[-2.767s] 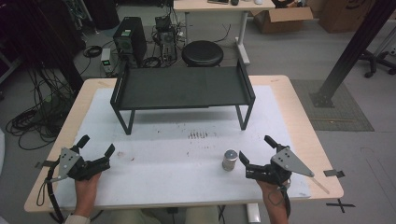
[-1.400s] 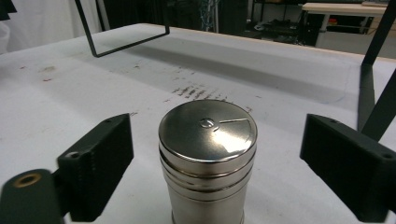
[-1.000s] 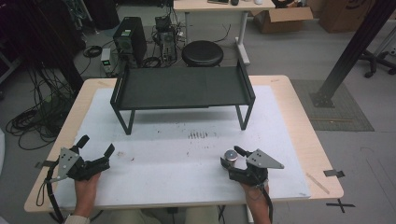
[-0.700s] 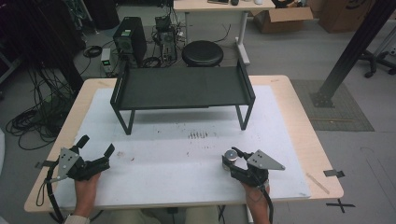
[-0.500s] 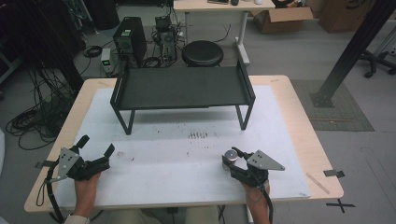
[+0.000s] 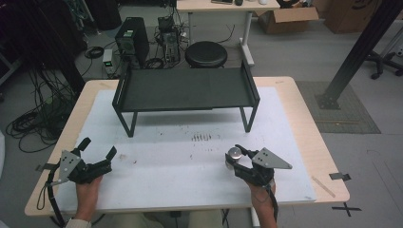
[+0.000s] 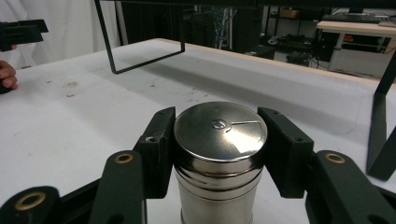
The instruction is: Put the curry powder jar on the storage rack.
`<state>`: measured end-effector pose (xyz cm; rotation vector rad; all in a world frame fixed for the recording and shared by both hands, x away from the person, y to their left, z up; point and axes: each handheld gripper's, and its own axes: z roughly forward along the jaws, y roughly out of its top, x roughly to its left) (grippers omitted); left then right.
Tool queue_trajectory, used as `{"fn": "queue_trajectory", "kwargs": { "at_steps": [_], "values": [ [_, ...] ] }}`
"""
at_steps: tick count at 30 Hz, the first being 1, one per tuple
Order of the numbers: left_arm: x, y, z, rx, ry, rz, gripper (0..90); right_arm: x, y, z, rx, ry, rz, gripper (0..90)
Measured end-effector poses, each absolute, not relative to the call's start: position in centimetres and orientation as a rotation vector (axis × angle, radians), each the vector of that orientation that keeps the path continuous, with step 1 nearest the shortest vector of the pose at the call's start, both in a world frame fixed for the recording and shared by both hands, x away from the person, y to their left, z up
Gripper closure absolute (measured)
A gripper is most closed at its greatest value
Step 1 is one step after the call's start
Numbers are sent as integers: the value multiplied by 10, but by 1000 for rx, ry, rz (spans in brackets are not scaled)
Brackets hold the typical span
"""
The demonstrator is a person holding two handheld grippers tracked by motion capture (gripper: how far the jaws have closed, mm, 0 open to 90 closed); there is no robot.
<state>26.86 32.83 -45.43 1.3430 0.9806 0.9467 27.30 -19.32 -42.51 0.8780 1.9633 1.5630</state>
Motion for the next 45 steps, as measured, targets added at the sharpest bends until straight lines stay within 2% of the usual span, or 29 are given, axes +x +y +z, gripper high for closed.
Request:
{"fn": "queue_trajectory", "kwargs": {
  "at_steps": [17, 45],
  "values": [
    [268, 328, -454, 1347, 978, 951, 2, 286, -187, -381, 839, 1964, 1609, 492],
    [269, 328, -454, 1346, 979, 949, 2, 318, -152, -292, 710, 1991, 1617, 492]
  ]
}}
